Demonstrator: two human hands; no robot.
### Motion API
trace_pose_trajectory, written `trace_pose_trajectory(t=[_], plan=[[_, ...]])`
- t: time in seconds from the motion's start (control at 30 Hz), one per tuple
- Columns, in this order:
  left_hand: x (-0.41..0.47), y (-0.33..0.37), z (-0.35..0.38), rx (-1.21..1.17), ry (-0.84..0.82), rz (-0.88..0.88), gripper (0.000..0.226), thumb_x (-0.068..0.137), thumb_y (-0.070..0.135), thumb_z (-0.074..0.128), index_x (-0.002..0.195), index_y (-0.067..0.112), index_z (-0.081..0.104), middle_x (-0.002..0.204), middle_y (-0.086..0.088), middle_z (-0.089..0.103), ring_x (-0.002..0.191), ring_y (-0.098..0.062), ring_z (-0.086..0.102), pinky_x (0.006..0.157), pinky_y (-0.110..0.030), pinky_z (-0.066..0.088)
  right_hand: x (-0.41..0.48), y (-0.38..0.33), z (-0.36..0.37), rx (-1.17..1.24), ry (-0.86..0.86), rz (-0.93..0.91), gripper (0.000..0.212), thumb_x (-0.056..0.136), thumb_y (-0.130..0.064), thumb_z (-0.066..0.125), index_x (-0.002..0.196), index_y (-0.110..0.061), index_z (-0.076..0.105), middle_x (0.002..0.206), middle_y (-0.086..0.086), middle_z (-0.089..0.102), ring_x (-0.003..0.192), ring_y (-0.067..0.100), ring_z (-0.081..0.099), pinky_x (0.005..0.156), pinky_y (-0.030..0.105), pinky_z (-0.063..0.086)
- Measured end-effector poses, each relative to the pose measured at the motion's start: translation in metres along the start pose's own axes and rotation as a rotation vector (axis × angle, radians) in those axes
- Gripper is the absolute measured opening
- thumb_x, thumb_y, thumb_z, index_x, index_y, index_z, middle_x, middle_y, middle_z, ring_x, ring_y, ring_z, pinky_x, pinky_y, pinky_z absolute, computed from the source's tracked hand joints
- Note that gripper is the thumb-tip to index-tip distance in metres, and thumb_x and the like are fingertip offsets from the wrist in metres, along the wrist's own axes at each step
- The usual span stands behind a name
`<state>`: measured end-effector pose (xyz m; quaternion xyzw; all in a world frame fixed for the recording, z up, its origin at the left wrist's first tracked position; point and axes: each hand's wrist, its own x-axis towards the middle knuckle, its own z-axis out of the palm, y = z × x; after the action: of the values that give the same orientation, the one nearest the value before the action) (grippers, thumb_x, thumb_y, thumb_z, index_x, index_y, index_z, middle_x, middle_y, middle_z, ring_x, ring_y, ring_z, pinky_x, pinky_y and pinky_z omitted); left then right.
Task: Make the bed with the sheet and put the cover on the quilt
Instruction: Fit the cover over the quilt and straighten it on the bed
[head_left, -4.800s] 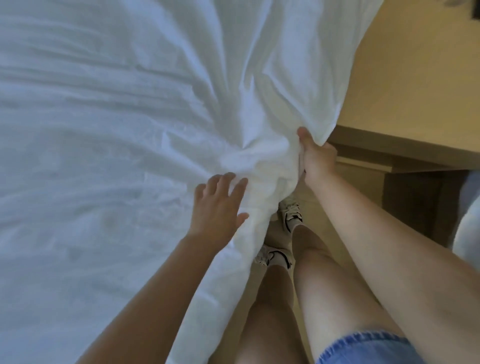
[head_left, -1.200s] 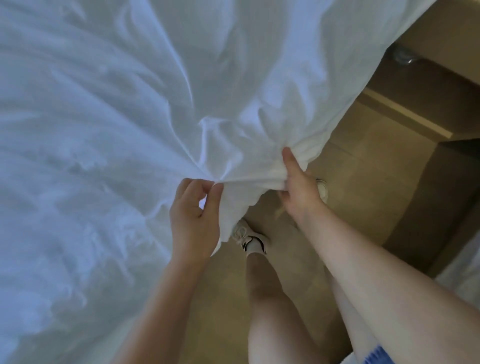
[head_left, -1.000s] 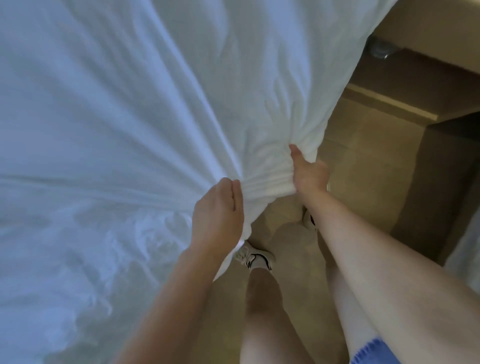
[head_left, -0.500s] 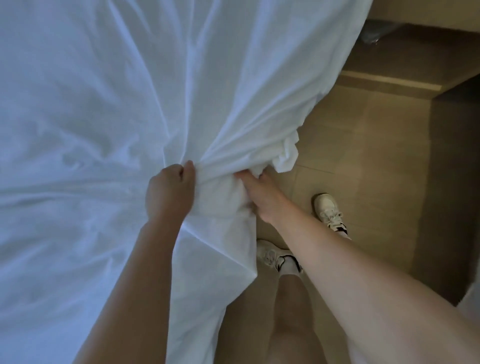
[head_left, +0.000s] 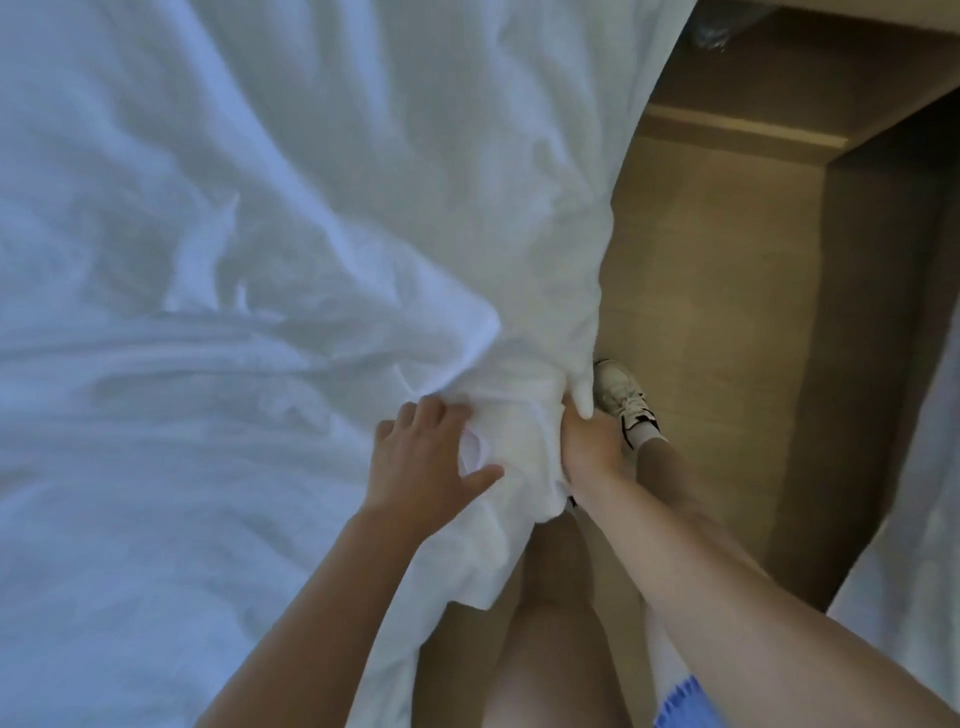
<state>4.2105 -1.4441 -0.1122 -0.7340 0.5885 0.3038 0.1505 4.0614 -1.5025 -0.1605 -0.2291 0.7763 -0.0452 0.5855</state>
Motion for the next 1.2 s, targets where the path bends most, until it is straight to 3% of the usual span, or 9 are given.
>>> trace_pose_trajectory(t=[0.1,0.23,0.37,0.53,0.63,0.73,0.97,1.1,1.2], plan=[[-0.007,-0.012,0.014,-0.030,0.125,0.090,0.024,0.086,0.031,0.047,0.087,0.018,0.068,0.087,0.002,0.061,0.080,-0.025,0.062,0.070,-0.036,0.045,-0.018,0.026,-0.005,-0.091,-0.033,-0.154,0.034,0.095,-0.030,0.050,0.072,-0.008,0.060,0.063,0.003,0.057,0.060,0.015,0.053,0.052,0.022,0.038],[-0.028,-0.007,0.004,-0.346,0.273,0.070,0.023,0.092,0.017,0.041,0.071,0.015,0.049,0.061,0.005,0.049,0.050,-0.010,0.045,0.058,-0.020,0.039,-0.012,0.039,0.002,-0.156,-0.009,-0.143,0.042,0.095,-0.038,0.049,0.071,-0.006,0.061,0.066,0.006,0.059,0.069,0.022,0.057,0.062,0.031,0.040],[-0.064,-0.020,-0.008,-0.637,0.137,-0.187,0.028,0.099,0.018,0.035,0.072,0.024,0.031,0.051,0.002,0.042,0.043,-0.012,0.040,0.042,-0.021,0.027,-0.005,0.026,0.009,0.016,0.009,-0.110,0.025,0.095,-0.031,0.052,0.086,-0.010,0.062,0.079,0.004,0.061,0.077,0.020,0.057,0.062,0.028,0.039],[-0.097,-0.098,0.006,-0.222,-0.025,-0.423,0.021,0.099,0.021,0.036,0.080,0.014,0.030,0.070,-0.027,0.060,0.071,-0.043,0.061,0.059,-0.041,0.040,-0.021,0.036,0.028,0.113,-0.139,-0.003,0.021,0.093,-0.037,0.056,0.090,-0.017,0.059,0.090,-0.001,0.064,0.086,0.018,0.060,0.065,0.023,0.044],[-0.088,-0.091,0.015,-0.116,0.018,-0.333,0.019,0.100,0.026,0.035,0.086,0.012,0.035,0.075,-0.020,0.063,0.074,-0.042,0.061,0.059,-0.037,0.036,-0.040,0.054,0.041,0.189,-0.474,0.093,0.018,0.092,-0.034,0.058,0.109,-0.030,0.053,0.107,-0.011,0.063,0.091,0.004,0.058,0.075,0.016,0.047],[-0.077,-0.072,0.019,-0.156,0.111,-0.240,0.021,0.100,0.025,0.038,0.085,0.010,0.041,0.072,-0.017,0.062,0.070,-0.041,0.060,0.057,-0.034,0.033,-0.046,0.072,0.052,0.199,-0.640,0.103,0.051,0.081,-0.022,0.072,0.126,-0.023,0.048,0.119,-0.005,0.062,0.100,0.007,0.061,0.079,0.021,0.051],[-0.083,-0.068,0.023,-0.344,0.271,-0.423,0.024,0.099,0.027,0.036,0.083,0.011,0.040,0.065,-0.003,0.047,0.065,-0.030,0.046,0.059,-0.033,0.029,-0.062,0.035,0.060,0.024,-0.426,-0.532,0.005,0.088,-0.013,0.064,0.092,-0.016,0.064,0.084,-0.012,0.063,0.086,0.008,0.062,0.073,0.017,0.049],[-0.078,-0.050,0.026,-0.277,0.263,-0.250,0.026,0.098,0.031,0.043,0.086,0.009,0.052,0.074,-0.012,0.060,0.071,-0.036,0.058,0.061,-0.033,0.034,-0.033,0.078,0.025,0.077,-0.036,-0.215,0.004,0.081,-0.016,0.067,0.084,-0.018,0.068,0.082,-0.002,0.068,0.090,0.025,0.066,0.070,0.025,0.049],[-0.087,-0.050,0.050,-0.144,0.258,0.007,0.043,0.085,0.050,0.048,0.083,0.009,0.061,0.074,-0.008,0.062,0.066,-0.031,0.062,0.059,-0.032,0.042,-0.002,0.083,0.022,0.009,-0.066,0.073,0.011,0.074,-0.028,0.065,0.072,-0.018,0.063,0.078,0.004,0.067,0.084,0.028,0.066,0.076,0.031,0.051]])
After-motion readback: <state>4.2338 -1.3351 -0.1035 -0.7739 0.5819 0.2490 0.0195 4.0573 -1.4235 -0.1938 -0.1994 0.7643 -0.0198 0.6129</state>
